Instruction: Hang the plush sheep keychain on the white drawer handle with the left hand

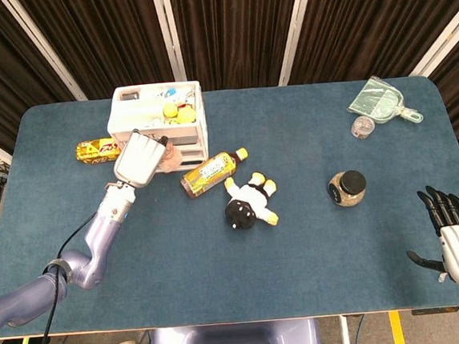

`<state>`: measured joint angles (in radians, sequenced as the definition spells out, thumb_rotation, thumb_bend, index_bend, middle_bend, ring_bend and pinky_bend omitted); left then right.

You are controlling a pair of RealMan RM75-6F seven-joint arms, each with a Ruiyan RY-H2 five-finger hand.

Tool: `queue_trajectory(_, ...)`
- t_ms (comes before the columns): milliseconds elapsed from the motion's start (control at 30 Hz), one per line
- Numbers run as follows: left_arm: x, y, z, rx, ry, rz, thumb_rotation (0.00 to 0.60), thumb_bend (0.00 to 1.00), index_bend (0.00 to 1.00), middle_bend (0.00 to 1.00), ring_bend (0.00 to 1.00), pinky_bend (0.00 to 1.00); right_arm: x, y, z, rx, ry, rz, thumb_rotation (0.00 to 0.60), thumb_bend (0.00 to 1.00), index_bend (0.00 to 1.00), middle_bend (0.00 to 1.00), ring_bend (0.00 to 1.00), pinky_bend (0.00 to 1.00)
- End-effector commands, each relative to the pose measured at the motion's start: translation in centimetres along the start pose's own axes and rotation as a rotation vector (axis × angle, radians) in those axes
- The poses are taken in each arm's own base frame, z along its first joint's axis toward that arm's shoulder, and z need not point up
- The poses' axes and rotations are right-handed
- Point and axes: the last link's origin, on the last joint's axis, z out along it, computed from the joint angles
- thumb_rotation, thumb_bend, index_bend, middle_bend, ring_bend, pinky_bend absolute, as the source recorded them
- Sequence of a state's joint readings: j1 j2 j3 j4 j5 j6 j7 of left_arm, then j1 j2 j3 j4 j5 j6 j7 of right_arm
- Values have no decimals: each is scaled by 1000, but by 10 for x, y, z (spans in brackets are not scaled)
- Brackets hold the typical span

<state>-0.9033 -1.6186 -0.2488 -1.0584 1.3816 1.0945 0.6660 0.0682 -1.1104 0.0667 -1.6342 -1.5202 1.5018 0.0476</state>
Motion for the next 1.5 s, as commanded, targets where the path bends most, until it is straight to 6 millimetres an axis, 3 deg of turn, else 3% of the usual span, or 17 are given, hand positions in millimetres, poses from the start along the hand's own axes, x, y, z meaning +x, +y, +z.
queue_trajectory(33,-2,-1,-1,2,-5,3,600,451,595,1000,889,773,0,0,0,0,1,-1,600,14,0,0,0,0)
queue_trajectory(200,-6,-2,-3,9,-15,1,600,446,594,1000,888,773,0,0,0,-2,2,0,600,15,0,0,0,0)
queue_trajectory(300,-9,-3,-4,9,-22,6,600,386,583,1000,886,773,0,0,0,-3,1,1,600,15,0,0,0,0)
queue_trajectory(433,-10,-2,-5,9,-22,5,600,124,489,1000,879,772,0,0,0,-1,2,1,600,15,0,0,0,0)
queue_trajectory(533,-8,-3,-6,9,-2,7,600,35,391,1000,876,771,0,0,0,-2,3,2,600,15,0,0,0,0)
queue_trajectory(733,2,-8,-7,28,57,-12,600,0,196,1000,873,771,0,0,0,-3,1,2,600,15,0,0,0,0)
queue_trajectory(967,12,-16,-16,56,93,-72,600,0,196,1000,872,771,0,0,0,-4,-3,-2,600,15,0,0,0,0)
queue_trajectory(1100,19,-22,-39,86,112,-151,600,0,208,1000,865,767,-1,0,-1,-5,-7,-6,600,15,0,0,0,0)
queue_trajectory(1200,19,-29,-73,161,69,-258,600,0,184,969,823,732,0,0,-1,-5,-6,-10,600,14,0,0,0,0)
queue_trajectory(1267,18,-32,-95,210,11,-312,600,0,170,914,780,677,0,1,-1,-5,-7,-11,600,14,0,0,0,0)
queue_trajectory(1333,18,-36,-123,257,-46,-348,600,0,145,770,673,592,-1,1,-1,-6,-13,-18,600,15,0,0,0,0)
queue_trajectory(1400,20,-40,-147,290,-85,-368,600,0,121,574,513,489,-2,1,-2,-8,-26,-24,600,15,0,0,0,0)
queue_trajectory(1467,21,-44,-175,327,-133,-398,600,0,88,310,252,302,-4,0,-2,-7,-37,-35,600,15,0,0,0,0)
queue_trajectory(1500,22,-45,-183,339,-147,-414,600,0,71,227,166,236,-4,0,-2,-7,-40,-39,600,15,0,0,0,0)
